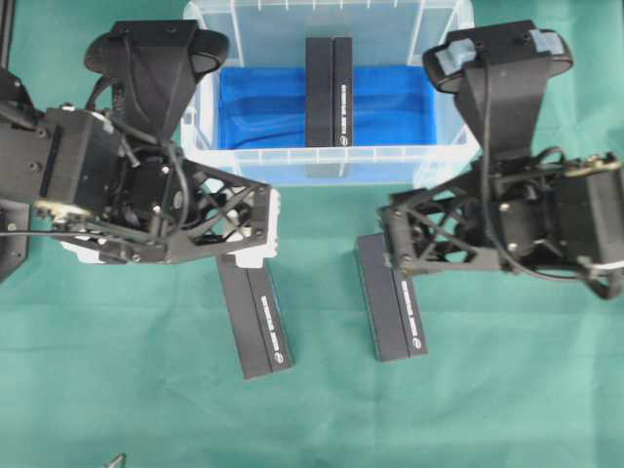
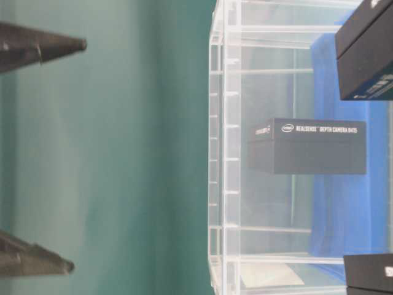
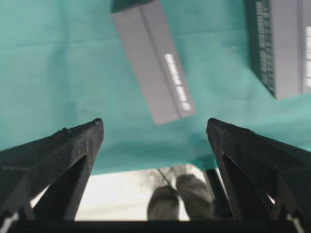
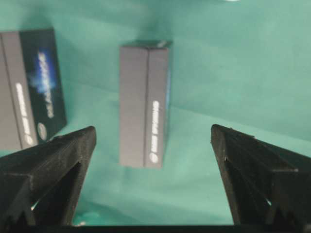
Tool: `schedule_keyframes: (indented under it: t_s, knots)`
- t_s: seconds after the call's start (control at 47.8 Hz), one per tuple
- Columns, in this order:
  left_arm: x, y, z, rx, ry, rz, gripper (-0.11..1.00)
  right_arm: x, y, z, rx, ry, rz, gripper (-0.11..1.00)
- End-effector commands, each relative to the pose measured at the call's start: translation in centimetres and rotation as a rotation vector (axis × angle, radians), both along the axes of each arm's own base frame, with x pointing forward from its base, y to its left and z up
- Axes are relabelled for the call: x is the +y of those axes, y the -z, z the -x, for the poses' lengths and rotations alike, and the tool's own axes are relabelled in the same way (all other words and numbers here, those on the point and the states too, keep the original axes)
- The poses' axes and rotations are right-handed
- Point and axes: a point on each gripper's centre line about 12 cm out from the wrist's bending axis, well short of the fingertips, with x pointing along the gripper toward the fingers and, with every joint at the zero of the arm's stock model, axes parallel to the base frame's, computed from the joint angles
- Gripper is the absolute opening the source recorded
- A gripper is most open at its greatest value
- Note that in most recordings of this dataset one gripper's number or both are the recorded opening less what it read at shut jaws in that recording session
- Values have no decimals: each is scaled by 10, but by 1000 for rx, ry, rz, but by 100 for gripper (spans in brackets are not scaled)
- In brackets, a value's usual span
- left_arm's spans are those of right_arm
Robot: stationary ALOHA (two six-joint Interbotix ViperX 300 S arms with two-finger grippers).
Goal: Take the box out of the case with both arms.
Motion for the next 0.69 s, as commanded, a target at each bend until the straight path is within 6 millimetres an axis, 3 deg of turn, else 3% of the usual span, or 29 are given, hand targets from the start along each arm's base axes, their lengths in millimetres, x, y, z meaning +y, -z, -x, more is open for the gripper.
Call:
schedule_keyframes:
  t_s: [0.0, 0.669]
  knots:
    - [-3, -14, 18, -23, 11, 5, 91, -1, -13, 16, -31, -3, -25, 94]
    - [-2, 11, 124, 23, -63, 28, 91, -18, -10, 116, 26, 25, -39, 93]
